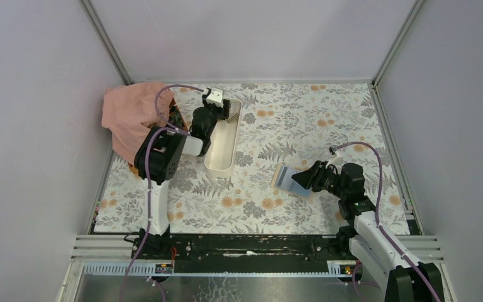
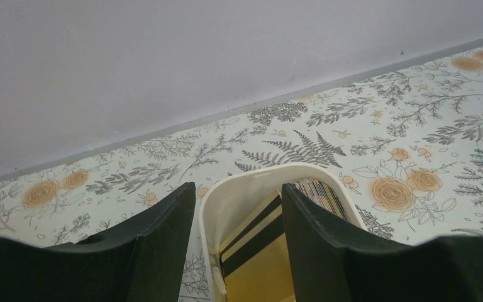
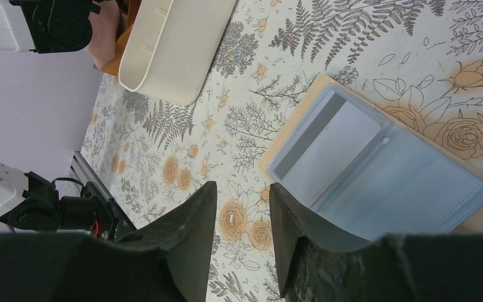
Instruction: Take the credit cards out of the card holder
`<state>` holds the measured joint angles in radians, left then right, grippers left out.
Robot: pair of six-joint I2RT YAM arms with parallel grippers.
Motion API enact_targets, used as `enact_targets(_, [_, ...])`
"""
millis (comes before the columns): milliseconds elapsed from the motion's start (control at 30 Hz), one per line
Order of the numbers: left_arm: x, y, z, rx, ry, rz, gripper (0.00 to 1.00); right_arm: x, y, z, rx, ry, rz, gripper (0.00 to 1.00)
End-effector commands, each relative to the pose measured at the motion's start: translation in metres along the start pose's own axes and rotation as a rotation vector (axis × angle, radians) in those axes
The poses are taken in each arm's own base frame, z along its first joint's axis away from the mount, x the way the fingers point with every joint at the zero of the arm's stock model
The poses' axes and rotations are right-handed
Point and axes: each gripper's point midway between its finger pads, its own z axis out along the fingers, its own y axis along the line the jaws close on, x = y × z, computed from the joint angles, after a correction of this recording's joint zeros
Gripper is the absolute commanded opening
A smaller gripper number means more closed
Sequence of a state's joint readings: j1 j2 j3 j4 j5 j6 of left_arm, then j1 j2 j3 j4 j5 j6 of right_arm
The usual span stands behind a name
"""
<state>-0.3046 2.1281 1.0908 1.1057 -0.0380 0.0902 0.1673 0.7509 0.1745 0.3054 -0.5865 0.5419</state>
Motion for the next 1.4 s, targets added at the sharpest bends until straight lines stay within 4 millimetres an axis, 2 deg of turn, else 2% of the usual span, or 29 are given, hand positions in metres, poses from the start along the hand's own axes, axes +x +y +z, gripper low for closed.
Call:
enact_targets(0, [-0.053, 0.004, -0.008, 0.006, -0.123, -0.051, 0.6, -0.019, 0.012, 0.0, -0.041, -0.059, -0.064, 0.43])
enact_targets(33, [-0.062, 0.001, -0.011, 0.011, -0.132, -0.074, 0.61, -0.02, 0.013, 0.0, -0.043, -0.063, -0.066, 0.43])
enact_targets(100, [-0.076, -0.006, -0.016, 0.022, -0.126, -0.101, 0.68, -0.02, 0.011, 0.0, -0.036, -0.064, -0.064, 0.44])
enact_targets(167, [-0.088, -0.023, -0.023, 0.043, -0.092, -0.111, 0.7, -0.022, 0.009, 0.0, -0.02, -0.072, -0.059, 0.44])
enact_targets(267, [-0.109, -0.077, -0.051, 0.146, -0.097, -0.047, 0.67, -0.028, -0.005, 0.0, 0.075, -0.109, -0.007, 0.43])
enact_targets(333, [-0.119, -0.115, -0.07, 0.174, -0.079, -0.057, 0.66, -0.033, -0.023, -0.001, 0.179, -0.146, 0.045, 0.31])
enact_targets(400, [-0.115, -0.155, -0.088, 0.205, -0.005, -0.038, 0.64, -0.034, -0.044, -0.005, 0.305, -0.164, 0.096, 0.15])
enact_targets(467, [-0.108, -0.191, -0.112, 0.203, 0.037, 0.012, 0.54, -0.034, -0.058, -0.01, 0.397, -0.165, 0.119, 0.02])
enact_targets(533, [-0.1, -0.216, -0.137, 0.166, 0.066, 0.042, 0.44, -0.032, -0.062, -0.012, 0.423, -0.157, 0.119, 0.0])
enact_targets(600, [-0.087, -0.23, -0.156, 0.147, 0.12, 0.001, 0.4, -0.03, -0.059, -0.011, 0.401, -0.149, 0.124, 0.0])
enact_targets(633, [-0.079, -0.236, -0.162, 0.184, 0.156, -0.037, 0.33, -0.029, -0.056, -0.01, 0.385, -0.149, 0.129, 0.0])
enact_targets(700, [-0.063, -0.249, -0.176, 0.276, 0.213, -0.105, 0.06, -0.026, -0.05, -0.007, 0.342, -0.144, 0.151, 0.0])
enact_targets(733, [-0.054, -0.253, -0.184, 0.318, 0.24, -0.128, 0.0, -0.023, -0.046, -0.004, 0.313, -0.131, 0.164, 0.0])
enact_targets(833, [-0.04, -0.259, -0.195, 0.369, 0.31, -0.158, 0.0, -0.02, -0.033, 0.002, 0.211, -0.113, 0.149, 0.0])
enact_targets(867, [-0.037, -0.259, -0.197, 0.369, 0.329, -0.176, 0.03, -0.021, -0.029, 0.004, 0.191, -0.103, 0.128, 0.02])
enact_targets(900, [-0.036, -0.258, -0.198, 0.363, 0.346, -0.199, 0.18, -0.021, -0.03, 0.004, 0.21, -0.086, 0.106, 0.06])
enact_targets(967, [-0.036, -0.255, -0.2, 0.343, 0.38, -0.246, 0.77, -0.02, -0.038, 0.001, 0.308, -0.033, 0.042, 0.18])
enact_targets(1033, [-0.036, -0.249, -0.201, 0.317, 0.417, -0.293, 0.97, -0.026, -0.041, 0.0, 0.386, -0.016, -0.031, 0.33])
enact_targets(1067, [-0.037, -0.245, -0.202, 0.309, 0.432, -0.312, 1.0, -0.032, -0.038, 0.001, 0.405, -0.021, -0.069, 0.41])
enact_targets(1167, [-0.033, -0.231, -0.204, 0.273, 0.488, -0.351, 1.0, -0.03, -0.031, 0.011, 0.459, 0.026, -0.158, 0.51])
enact_targets(1300, [-0.026, -0.205, -0.206, 0.187, 0.552, -0.404, 1.0, -0.011, -0.018, 0.035, 0.5, 0.131, -0.251, 0.63])
enact_targets(1367, [-0.016, -0.183, -0.206, 0.079, 0.575, -0.425, 1.0, 0.002, -0.017, 0.047, 0.529, 0.185, -0.296, 0.67])
